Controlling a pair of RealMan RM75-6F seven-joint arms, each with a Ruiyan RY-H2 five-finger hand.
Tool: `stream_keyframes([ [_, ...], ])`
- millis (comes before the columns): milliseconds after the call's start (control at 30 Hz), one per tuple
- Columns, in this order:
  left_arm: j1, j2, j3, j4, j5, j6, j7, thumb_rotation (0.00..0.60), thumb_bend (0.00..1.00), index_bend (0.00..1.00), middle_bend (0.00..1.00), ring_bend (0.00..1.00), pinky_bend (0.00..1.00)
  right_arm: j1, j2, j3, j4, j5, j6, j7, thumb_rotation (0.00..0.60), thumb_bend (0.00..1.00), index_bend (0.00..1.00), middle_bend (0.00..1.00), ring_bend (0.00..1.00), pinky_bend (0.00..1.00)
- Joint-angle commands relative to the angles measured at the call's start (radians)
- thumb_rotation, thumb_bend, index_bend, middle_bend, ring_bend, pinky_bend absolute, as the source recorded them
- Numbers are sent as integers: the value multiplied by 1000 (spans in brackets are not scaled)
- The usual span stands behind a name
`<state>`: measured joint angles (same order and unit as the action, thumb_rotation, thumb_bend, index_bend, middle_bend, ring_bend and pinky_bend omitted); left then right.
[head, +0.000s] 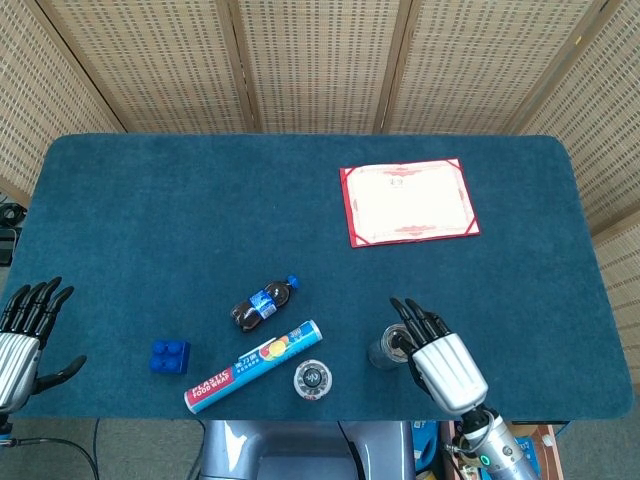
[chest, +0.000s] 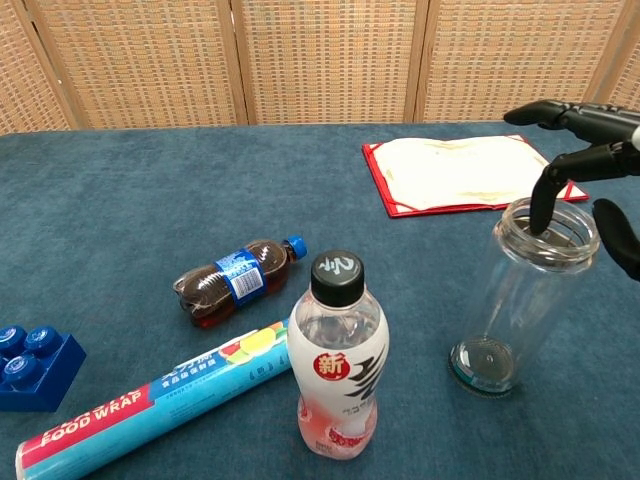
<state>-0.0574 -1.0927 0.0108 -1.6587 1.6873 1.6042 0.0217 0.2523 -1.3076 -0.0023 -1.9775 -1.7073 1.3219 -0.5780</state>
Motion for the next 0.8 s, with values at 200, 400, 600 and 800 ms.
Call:
stream_keyframes([
  [200,-1,-1,0,1,-1,-2,1,600,209,0,0,0,0,0,-7,-5,2,5,-12,0,600,932,448,4,0,271],
  [400,-1,-1,0,1,1,-2,2,600,209,0,0,0,0,1,-11,-5,1,5,-14,-2,600,932,448,2,0,271],
  [600,0,-1,-1,1,0,1,-1,600,209,0,0,0,0,0,-11,-2,-3,4,-11,-2,600,932,448,1,0,271],
  [800,1,-2,-2,3,1,3,-1,600,209,0,0,0,0,1,-2,14,-10,2,2,-6,600,932,448,0,0,271],
])
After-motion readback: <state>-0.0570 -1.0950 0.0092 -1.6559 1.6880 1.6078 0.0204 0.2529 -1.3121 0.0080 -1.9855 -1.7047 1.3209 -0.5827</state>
